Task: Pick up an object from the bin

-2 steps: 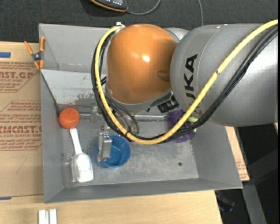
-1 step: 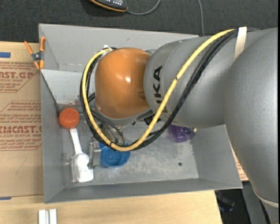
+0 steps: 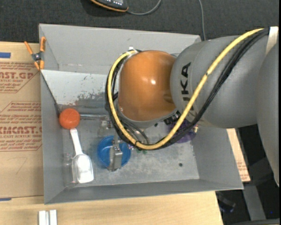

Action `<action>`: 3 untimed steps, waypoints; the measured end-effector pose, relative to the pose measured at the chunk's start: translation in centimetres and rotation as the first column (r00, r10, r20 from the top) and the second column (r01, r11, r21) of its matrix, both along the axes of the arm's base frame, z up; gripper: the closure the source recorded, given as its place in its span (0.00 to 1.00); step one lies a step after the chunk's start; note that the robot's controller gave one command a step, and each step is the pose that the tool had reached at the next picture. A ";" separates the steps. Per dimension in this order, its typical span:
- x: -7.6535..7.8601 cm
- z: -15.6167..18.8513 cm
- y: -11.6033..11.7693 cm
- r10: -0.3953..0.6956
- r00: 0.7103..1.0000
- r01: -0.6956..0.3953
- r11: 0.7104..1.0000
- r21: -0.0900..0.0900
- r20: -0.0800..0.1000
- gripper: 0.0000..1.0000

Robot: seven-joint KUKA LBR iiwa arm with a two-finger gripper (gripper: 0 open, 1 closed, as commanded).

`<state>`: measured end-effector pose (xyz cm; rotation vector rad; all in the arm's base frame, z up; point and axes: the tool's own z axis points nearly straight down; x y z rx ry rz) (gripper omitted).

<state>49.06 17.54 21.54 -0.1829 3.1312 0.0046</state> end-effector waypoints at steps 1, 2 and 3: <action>-0.6 -4.4 -0.3 0.031 0.999 -0.031 1.000 0.003 0.007 0.00; -0.7 -5.7 -0.4 0.042 0.999 -0.042 0.999 0.002 0.004 0.00; 4.3 -1.8 0.2 0.081 0.997 -0.081 0.997 0.004 0.014 0.00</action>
Offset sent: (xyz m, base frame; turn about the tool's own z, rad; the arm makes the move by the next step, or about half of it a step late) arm 0.0132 -0.0558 -0.0950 -0.2412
